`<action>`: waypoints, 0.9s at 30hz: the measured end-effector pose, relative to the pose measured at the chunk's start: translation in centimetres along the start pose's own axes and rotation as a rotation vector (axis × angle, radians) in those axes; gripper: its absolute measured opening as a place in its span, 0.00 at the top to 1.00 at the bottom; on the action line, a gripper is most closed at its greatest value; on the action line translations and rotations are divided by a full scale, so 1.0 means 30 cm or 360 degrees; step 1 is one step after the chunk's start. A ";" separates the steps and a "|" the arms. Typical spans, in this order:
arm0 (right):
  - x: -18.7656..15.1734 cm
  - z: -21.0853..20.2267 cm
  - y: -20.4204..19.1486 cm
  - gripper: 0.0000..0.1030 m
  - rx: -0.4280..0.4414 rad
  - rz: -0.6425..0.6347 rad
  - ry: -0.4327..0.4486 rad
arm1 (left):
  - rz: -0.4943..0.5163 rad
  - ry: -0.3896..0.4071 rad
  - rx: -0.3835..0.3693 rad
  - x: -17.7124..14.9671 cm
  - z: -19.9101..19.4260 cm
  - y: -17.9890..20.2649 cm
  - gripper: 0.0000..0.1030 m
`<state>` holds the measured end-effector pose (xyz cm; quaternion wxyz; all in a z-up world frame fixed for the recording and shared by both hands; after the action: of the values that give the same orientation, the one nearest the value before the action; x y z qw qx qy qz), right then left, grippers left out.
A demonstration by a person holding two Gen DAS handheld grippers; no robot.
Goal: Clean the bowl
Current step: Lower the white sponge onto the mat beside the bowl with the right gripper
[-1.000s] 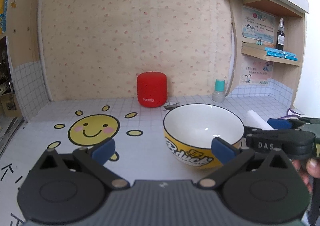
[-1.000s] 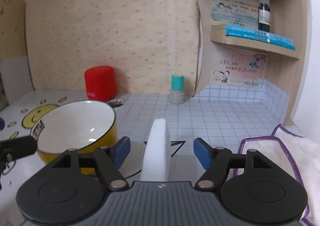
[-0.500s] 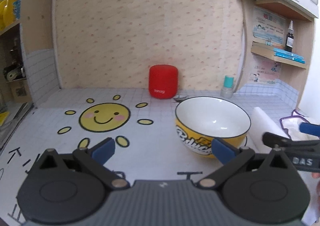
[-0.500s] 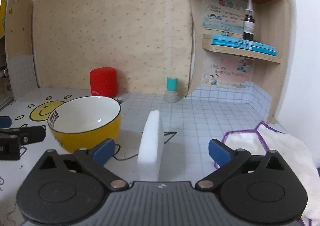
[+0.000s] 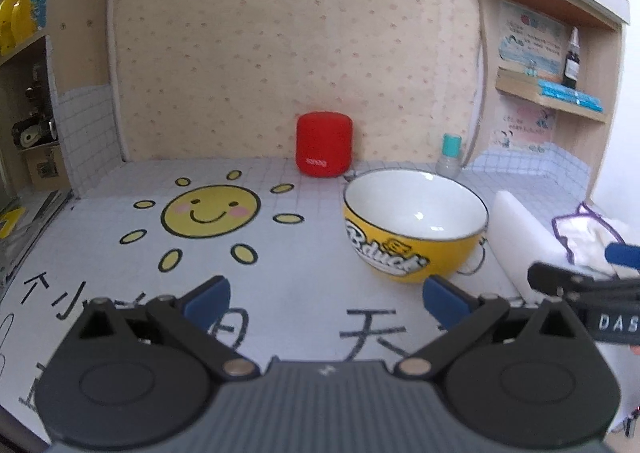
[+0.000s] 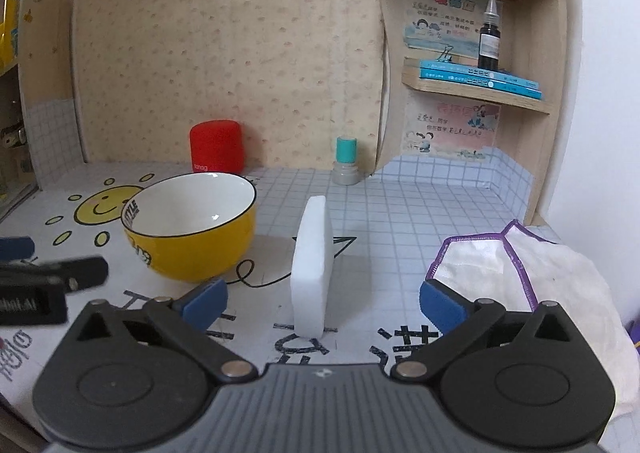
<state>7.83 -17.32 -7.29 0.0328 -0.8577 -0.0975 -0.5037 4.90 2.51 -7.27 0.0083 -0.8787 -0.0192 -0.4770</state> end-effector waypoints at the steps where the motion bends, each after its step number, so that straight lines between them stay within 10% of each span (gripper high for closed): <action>1: 0.000 -0.003 -0.001 0.00 -0.0019 -0.0011 -0.0006 | 0.0011 -0.0004 -0.0010 -0.005 -0.003 0.009 0.00; 27: -0.002 -0.055 -0.020 0.00 0.0062 0.0049 -0.0081 | 0.0247 -0.0009 -0.0118 -0.094 -0.111 0.173 0.00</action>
<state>6.27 -16.98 -6.56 0.0548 -0.8708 -0.0948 -0.4792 0.80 -2.85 -7.80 0.0126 -0.8786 0.0666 -0.4728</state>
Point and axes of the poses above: each gripper's, at about its wrist camera, not at the fingertips, and z roughly the way its jaws point, y to its right, x to its top, the point moved 6 cm from there along z, roughly the way its jaws point, and after that the axes turned 1 degree about y, right-handed, at the moved point
